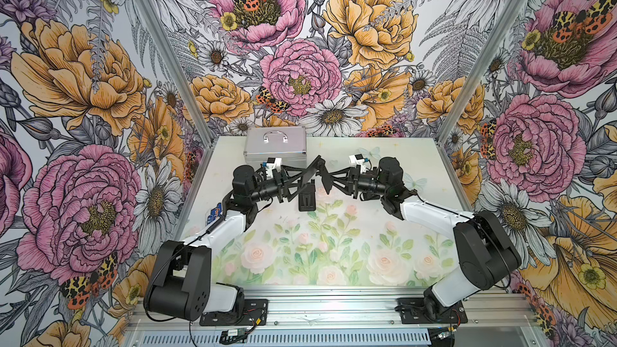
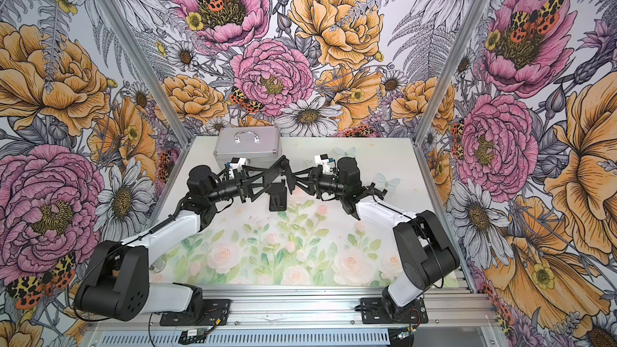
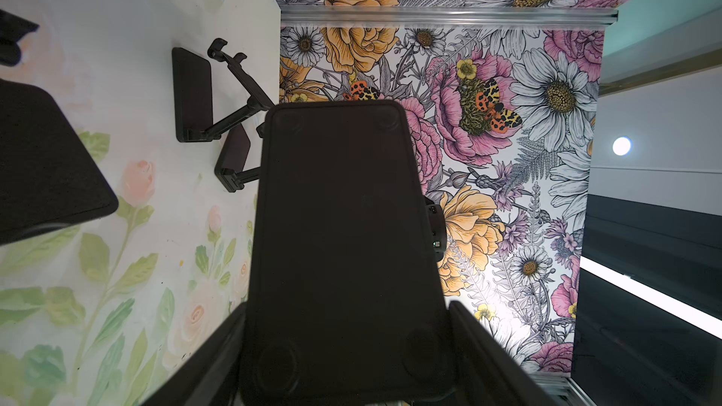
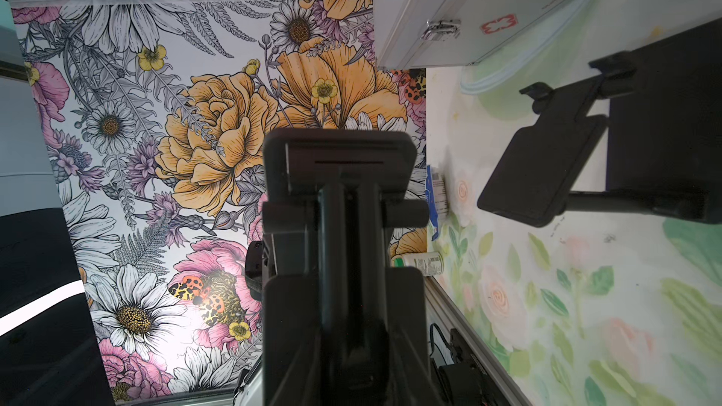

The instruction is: Open the phone stand

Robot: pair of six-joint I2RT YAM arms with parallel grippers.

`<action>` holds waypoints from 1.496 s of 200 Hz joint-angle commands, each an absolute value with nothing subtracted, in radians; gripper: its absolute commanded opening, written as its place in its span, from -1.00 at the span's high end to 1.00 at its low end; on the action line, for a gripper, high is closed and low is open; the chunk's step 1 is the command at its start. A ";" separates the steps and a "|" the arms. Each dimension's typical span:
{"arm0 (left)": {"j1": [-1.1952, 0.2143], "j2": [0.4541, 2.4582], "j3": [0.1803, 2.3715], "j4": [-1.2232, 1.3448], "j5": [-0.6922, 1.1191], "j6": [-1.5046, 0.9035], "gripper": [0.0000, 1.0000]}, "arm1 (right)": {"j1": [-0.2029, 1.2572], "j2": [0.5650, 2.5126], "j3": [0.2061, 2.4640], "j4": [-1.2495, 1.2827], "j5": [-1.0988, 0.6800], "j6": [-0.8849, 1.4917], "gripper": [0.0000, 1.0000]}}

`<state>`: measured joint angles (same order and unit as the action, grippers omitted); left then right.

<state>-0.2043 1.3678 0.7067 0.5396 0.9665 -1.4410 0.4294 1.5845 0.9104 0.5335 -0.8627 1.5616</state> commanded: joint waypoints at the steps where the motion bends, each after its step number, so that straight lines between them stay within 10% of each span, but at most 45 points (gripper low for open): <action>1: -0.169 1.333 0.714 0.557 0.928 -1.374 -0.09 | 0.379 1.567 0.937 0.514 -0.828 1.577 0.78; 46: -0.181 1.331 0.713 0.557 0.919 -1.373 -0.09 | 0.378 1.559 0.982 0.401 -0.825 1.502 -0.50; 63: -0.181 1.327 0.712 0.555 0.921 -1.373 -0.10 | 0.374 1.552 1.001 0.329 -0.812 1.455 -0.67; 140: -0.183 1.304 0.676 0.499 0.930 -1.335 -0.10 | 0.399 1.526 1.362 -0.529 -0.517 0.836 -0.60; 299: -0.281 1.304 0.764 0.237 0.916 -1.161 -0.11 | 0.665 1.601 1.589 -0.784 -0.074 0.570 -0.11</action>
<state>-0.2626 1.3186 0.7296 0.2356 0.9314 -1.1957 0.6537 1.5734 1.5608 -0.7628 -0.1215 0.5953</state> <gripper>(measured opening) 0.758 0.578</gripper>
